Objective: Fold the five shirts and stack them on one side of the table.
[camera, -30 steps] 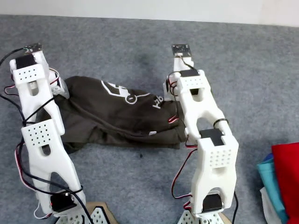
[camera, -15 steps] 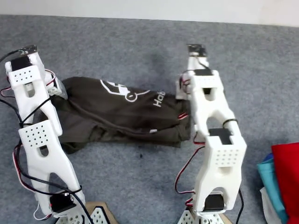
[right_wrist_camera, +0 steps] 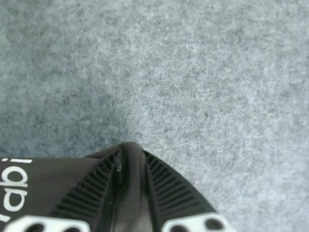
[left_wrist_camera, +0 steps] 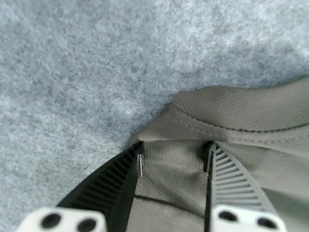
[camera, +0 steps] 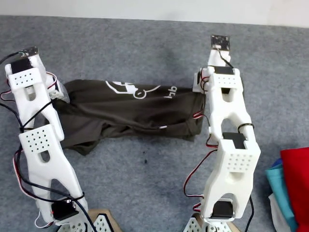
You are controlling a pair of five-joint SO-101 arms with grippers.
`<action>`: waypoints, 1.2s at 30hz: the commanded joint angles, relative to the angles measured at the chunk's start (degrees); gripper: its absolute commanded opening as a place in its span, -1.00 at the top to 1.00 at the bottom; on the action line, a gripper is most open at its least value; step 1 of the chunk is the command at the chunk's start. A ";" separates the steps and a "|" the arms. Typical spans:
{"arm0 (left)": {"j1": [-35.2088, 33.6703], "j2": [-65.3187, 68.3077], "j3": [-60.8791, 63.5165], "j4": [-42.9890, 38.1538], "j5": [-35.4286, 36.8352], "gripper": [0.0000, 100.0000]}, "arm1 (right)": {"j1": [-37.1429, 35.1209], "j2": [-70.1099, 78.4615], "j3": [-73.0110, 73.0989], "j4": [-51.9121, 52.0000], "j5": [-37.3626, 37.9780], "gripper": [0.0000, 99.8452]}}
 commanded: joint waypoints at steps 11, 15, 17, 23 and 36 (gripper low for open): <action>-2.95 -15.69 10.15 1.49 -4.66 0.34 | -1.10 -5.85 -9.80 11.12 5.45 0.47; -3.21 -26.95 22.81 1.49 -9.14 0.34 | -1.89 -9.45 -10.15 17.01 5.36 0.47; -3.47 -32.48 30.29 1.41 -11.52 0.34 | -2.42 -11.30 -10.07 20.35 5.36 0.47; -4.53 -45.93 49.27 0.97 -16.62 0.34 | -5.85 -17.36 -7.16 25.71 5.54 0.47; -9.63 -59.91 85.49 -24.35 -19.16 0.34 | -9.71 -41.80 37.49 -0.31 5.27 0.47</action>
